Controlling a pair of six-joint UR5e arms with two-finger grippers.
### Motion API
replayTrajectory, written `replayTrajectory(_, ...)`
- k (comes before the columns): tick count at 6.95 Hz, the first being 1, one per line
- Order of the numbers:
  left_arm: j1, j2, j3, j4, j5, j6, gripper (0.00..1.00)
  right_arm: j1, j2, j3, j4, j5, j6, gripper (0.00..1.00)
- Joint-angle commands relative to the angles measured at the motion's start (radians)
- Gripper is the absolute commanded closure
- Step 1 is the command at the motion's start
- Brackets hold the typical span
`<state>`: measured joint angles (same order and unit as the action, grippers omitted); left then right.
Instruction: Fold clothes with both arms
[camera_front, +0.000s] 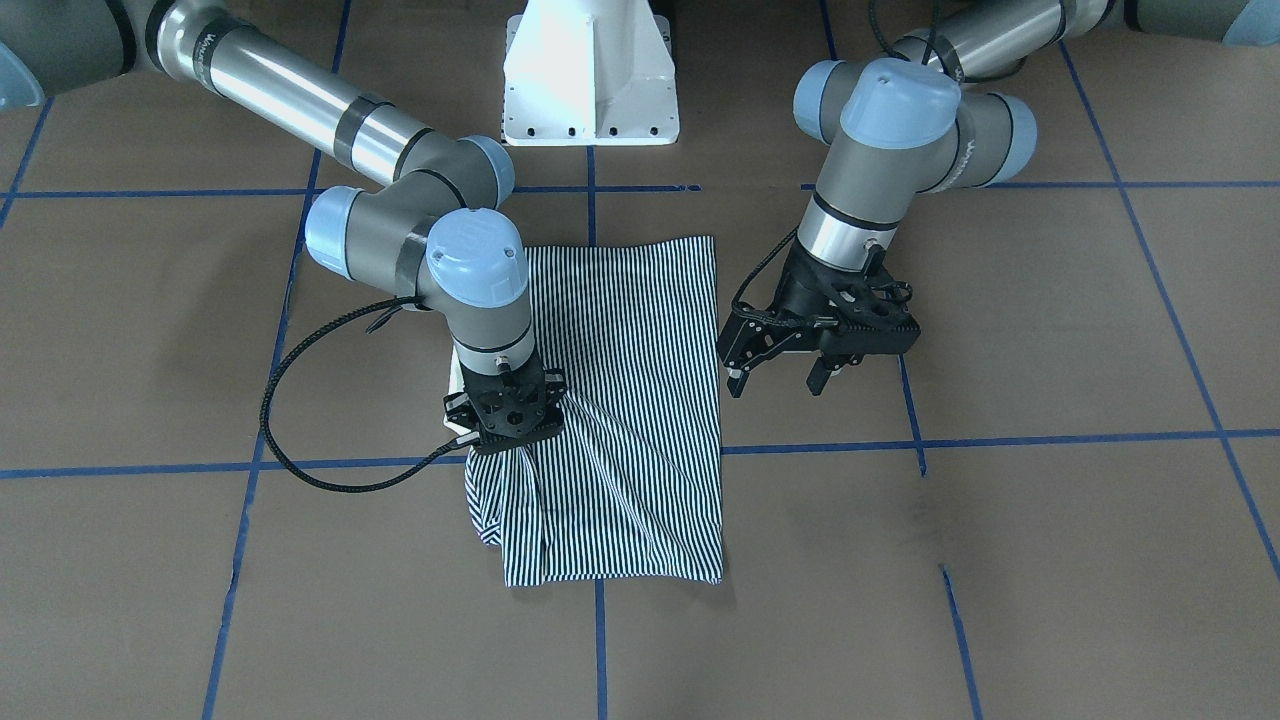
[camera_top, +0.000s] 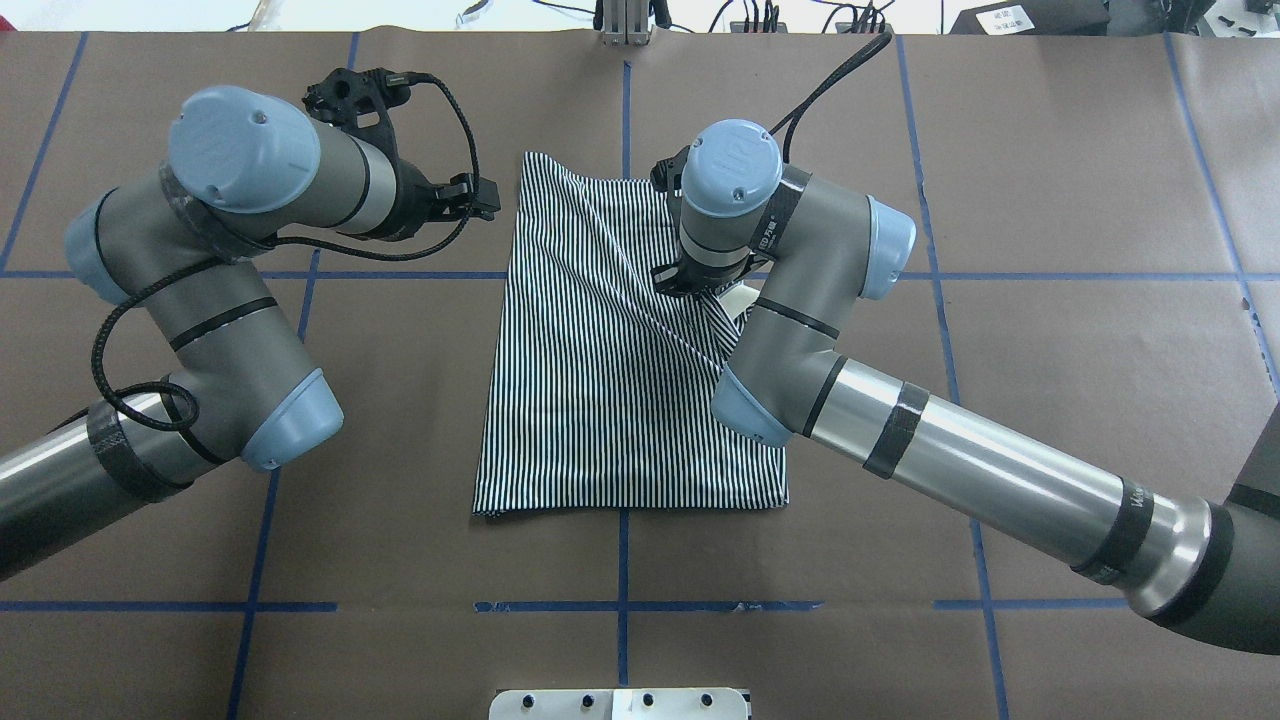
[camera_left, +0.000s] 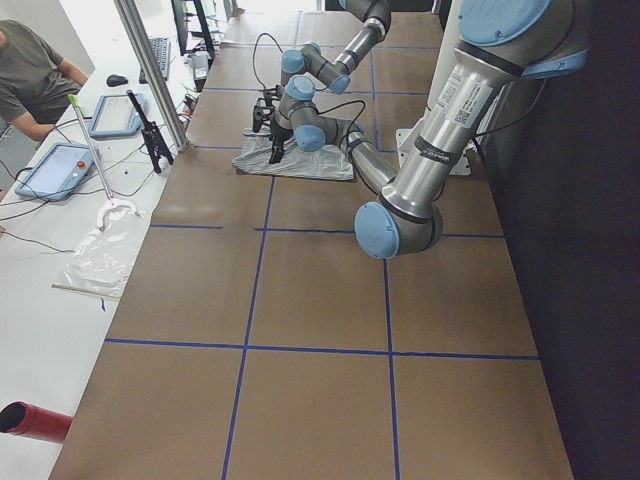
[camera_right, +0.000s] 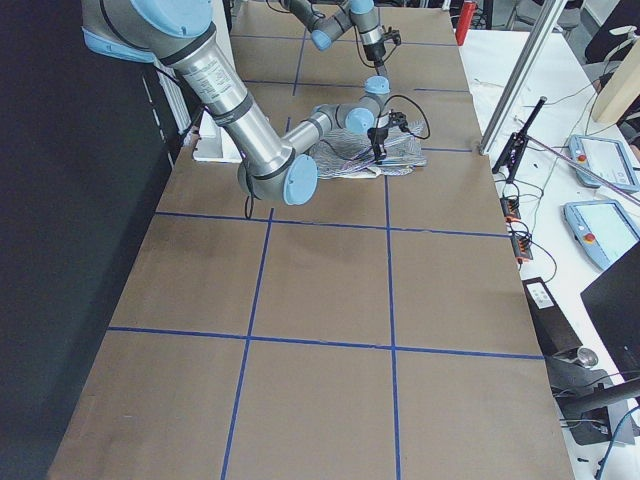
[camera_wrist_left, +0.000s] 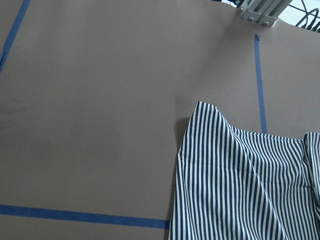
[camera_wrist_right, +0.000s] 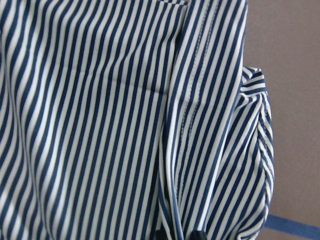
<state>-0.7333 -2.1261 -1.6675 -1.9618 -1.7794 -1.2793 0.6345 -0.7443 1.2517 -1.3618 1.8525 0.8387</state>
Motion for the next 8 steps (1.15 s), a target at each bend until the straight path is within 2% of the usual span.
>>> replayTrajectory(1, 0.000, 0.000, 0.000, 0.000, 0.000, 0.000, 0.00, 0.002, 0.006, 0.000, 0.001, -0.003, -0.004, 0.64)
replayTrajectory(2, 0.000, 0.000, 0.000, 0.000, 0.000, 0.000, 0.00, 0.001, 0.009, 0.000, 0.001, -0.003, -0.003, 0.66)
replayTrajectory(4, 0.000, 0.000, 0.000, 0.000, 0.000, 0.000, 0.00, 0.001, 0.011, 0.000, 0.001, -0.003, -0.001, 0.76)
replayTrajectory(5, 0.000, -0.002, 0.000, 0.000, 0.000, -0.002, 0.00, 0.001, 0.010, 0.002, 0.001, -0.003, -0.001, 0.85)
replayTrajectory(6, 0.000, -0.002, 0.002, 0.000, 0.000, -0.002, 0.00, 0.001, 0.006, 0.000, 0.001, -0.003, -0.004, 0.99)
replayTrajectory(8, 0.000, -0.002, 0.000, 0.000, 0.000, -0.003, 0.00, 0.001, 0.006, 0.003, 0.003, -0.003, -0.006, 1.00)
